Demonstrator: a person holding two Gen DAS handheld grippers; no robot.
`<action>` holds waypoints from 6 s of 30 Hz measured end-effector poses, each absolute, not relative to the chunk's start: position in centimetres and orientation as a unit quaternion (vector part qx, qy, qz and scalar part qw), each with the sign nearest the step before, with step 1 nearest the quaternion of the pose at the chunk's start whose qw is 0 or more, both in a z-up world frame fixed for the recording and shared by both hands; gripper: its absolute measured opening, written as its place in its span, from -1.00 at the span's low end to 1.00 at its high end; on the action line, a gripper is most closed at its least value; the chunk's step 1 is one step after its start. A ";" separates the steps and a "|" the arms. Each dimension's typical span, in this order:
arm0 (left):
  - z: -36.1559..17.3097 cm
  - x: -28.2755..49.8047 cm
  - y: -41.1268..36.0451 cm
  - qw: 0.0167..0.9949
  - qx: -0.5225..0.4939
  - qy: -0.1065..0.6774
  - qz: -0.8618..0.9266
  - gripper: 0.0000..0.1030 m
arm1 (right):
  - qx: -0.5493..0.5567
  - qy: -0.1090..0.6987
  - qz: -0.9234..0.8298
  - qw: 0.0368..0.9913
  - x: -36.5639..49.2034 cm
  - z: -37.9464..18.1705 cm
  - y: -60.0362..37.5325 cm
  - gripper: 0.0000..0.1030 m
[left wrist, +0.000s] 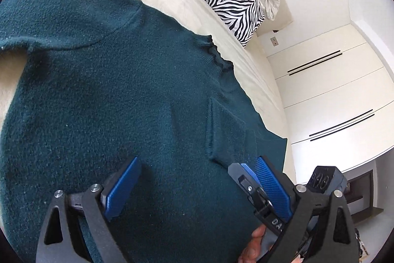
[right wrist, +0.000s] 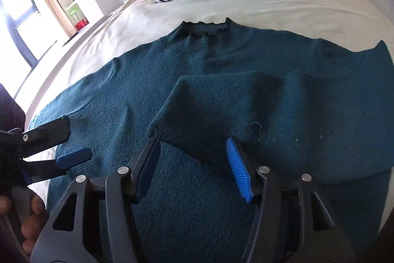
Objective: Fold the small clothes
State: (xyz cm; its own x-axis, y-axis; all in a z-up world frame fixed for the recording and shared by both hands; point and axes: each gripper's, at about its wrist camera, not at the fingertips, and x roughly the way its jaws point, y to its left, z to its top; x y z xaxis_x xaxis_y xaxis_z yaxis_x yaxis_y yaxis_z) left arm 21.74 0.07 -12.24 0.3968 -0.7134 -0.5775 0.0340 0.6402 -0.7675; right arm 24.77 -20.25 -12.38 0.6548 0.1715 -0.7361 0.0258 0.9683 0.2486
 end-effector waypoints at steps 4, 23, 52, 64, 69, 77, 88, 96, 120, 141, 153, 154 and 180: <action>-12.5 22.2 -2.1 0.747 -0.352 0.501 -0.259 0.92 | 0.120 0.408 0.067 0.903 19.5 -12.5 -20.4 0.25; -11.6 26.4 -9.5 0.796 -0.150 0.552 -0.198 -0.44 | 0.382 0.344 0.054 0.856 9.4 -17.0 -29.5 0.24; -6.5 25.3 -5.2 0.867 -0.142 0.440 -0.189 -0.83 | 0.368 0.330 0.058 0.867 8.8 -17.2 -29.4 0.25; -10.8 26.0 -0.3 0.886 -0.189 0.397 -0.147 -0.83 | 0.371 0.348 0.053 0.859 9.3 -16.5 -29.6 0.25; -10.1 26.6 -0.6 0.903 -0.150 0.380 -0.136 -0.83 | 0.399 0.354 0.045 0.845 10.5 -15.3 -31.5 0.25; -13.6 26.4 0.2 0.890 -0.161 0.407 -0.125 -0.78 | 0.457 0.330 0.075 0.823 15.8 -11.6 -38.4 0.25; -14.3 25.8 0.4 0.895 -0.170 0.391 -0.133 -0.77 | 0.555 0.342 0.058 0.756 27.1 -16.5 -47.6 0.24; -14.5 25.5 0.7 0.894 -0.180 0.388 -0.135 -0.77 | 0.523 0.371 0.105 0.760 25.7 -16.4 -46.2 0.25; -13.3 9.4 32.3 0.792 -0.549 0.257 0.072 0.45 | 0.517 0.364 0.140 0.762 5.1 -14.5 -30.6 0.28; -1.9 18.6 21.7 0.902 -0.343 0.262 -0.001 -0.79 | 0.542 0.351 0.131 0.753 3.2 -16.0 -28.9 0.28; -8.5 16.5 -10.1 0.908 0.005 0.379 -0.180 0.43 | 0.541 0.337 0.101 0.764 1.3 -16.9 -33.4 0.28; -8.3 15.7 -9.7 0.908 -0.001 0.377 -0.181 0.50 | 0.533 0.340 0.100 0.769 1.4 -16.8 -33.6 0.28; -11.9 15.5 1.3 0.894 -0.182 0.379 -0.156 0.67 | 0.268 0.467 0.074 0.840 22.7 -13.1 -21.5 -0.77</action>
State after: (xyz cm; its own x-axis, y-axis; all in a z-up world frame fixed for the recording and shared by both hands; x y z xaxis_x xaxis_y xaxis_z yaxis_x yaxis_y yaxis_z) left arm 15.49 1.29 -11.94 0.6633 -0.4176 -0.6210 0.1417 0.8849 -0.4437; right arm 22.68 -21.55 -13.14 0.5534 0.3738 -0.7443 0.1264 0.8456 0.5186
